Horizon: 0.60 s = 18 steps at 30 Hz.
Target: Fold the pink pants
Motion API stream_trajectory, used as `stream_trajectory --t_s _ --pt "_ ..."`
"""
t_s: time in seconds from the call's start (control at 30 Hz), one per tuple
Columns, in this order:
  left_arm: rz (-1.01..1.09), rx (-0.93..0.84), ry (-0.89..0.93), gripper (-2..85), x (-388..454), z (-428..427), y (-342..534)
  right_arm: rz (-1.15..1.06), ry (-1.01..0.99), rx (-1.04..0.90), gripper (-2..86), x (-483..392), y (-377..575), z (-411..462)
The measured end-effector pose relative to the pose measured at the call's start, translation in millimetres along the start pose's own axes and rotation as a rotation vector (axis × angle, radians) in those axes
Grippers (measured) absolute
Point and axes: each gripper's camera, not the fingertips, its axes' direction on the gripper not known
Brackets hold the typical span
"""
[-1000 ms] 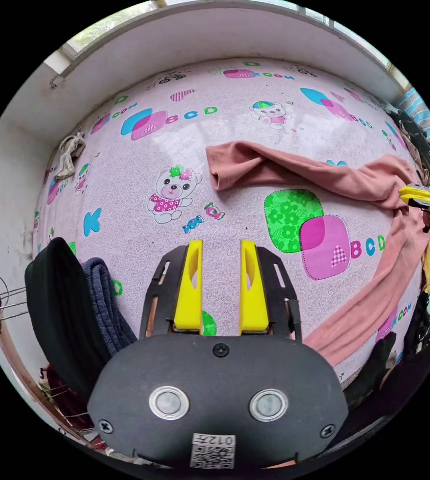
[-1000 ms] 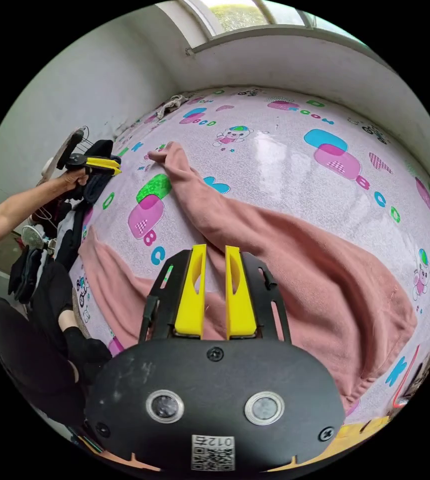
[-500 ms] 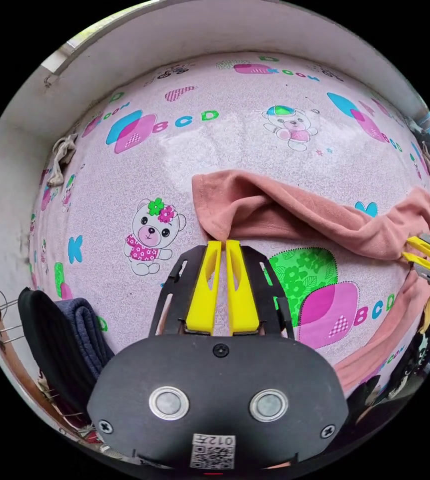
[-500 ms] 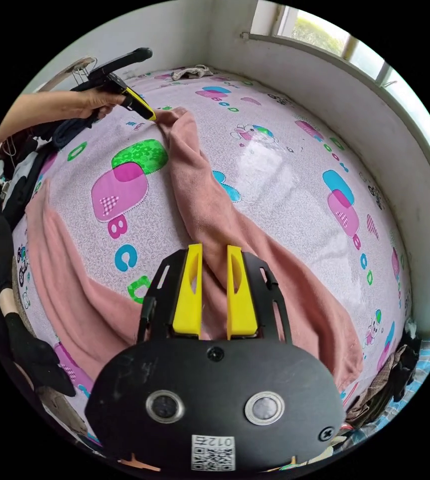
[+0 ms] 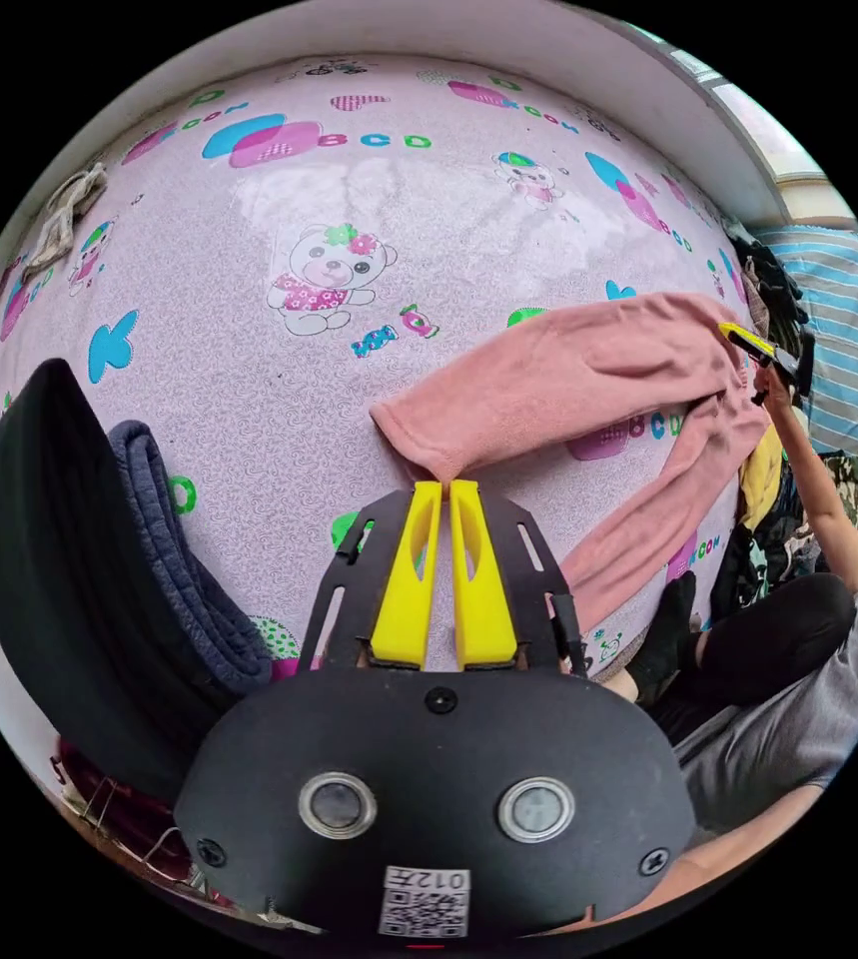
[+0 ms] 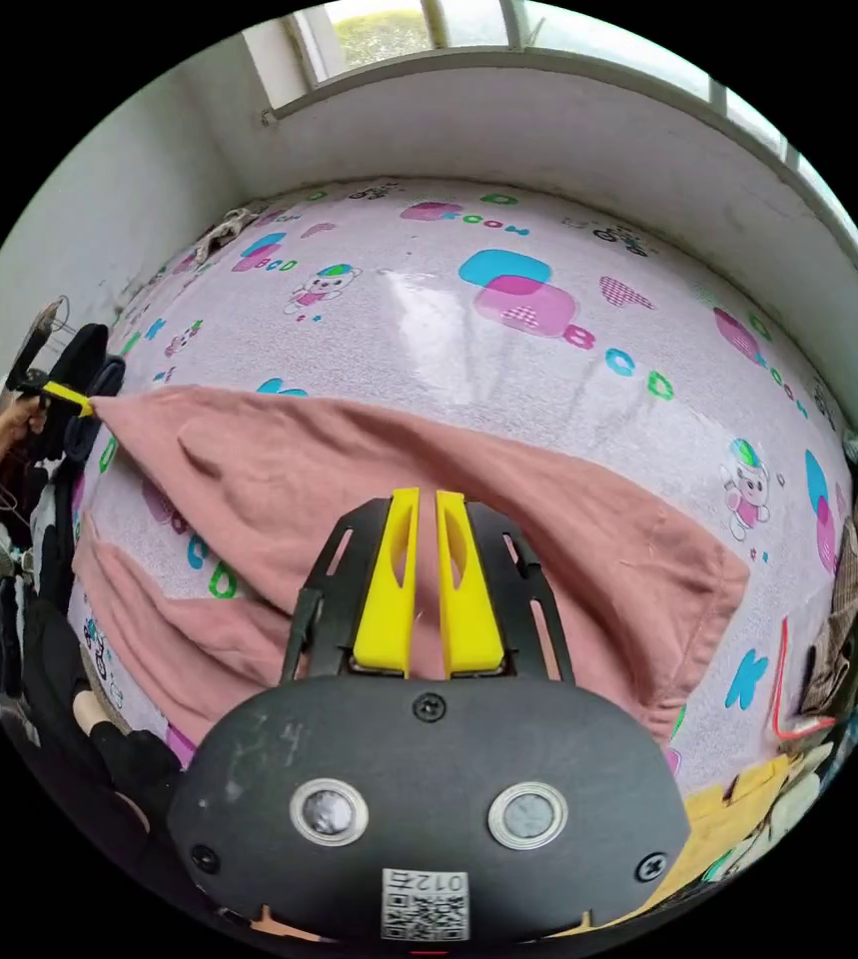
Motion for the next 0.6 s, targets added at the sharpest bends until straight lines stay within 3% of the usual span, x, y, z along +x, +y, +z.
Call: stream_trajectory --t_s 0.1,0.23,0.43,0.5,0.57,0.6 --pt "-0.05 -0.038 0.015 0.1 -10.5 41.8 22.5 0.215 0.157 0.059 8.3 98.6 90.0 -19.3" --pt "-0.108 -0.058 0.005 0.1 -15.7 81.2 42.7 0.54 0.223 0.164 11.0 228.6 228.6 -44.9" --pt "-0.15 -0.059 0.023 0.1 -25.6 99.3 50.1 0.604 0.173 -0.022 13.6 312.7 334.6 25.9" --pt "-0.137 -0.078 0.008 0.2 -24.9 99.8 48.8 0.633 0.094 -0.066 9.5 328.9 361.8 52.3" --pt "-0.121 -0.083 -0.044 0.2 -19.7 92.8 47.6 0.633 -0.057 -0.047 4.5 335.8 391.3 63.3" --pt "-0.116 -0.061 -0.066 0.2 -17.9 86.6 48.3 0.62 -0.1 0.057 3.5 332.0 409.8 47.3"
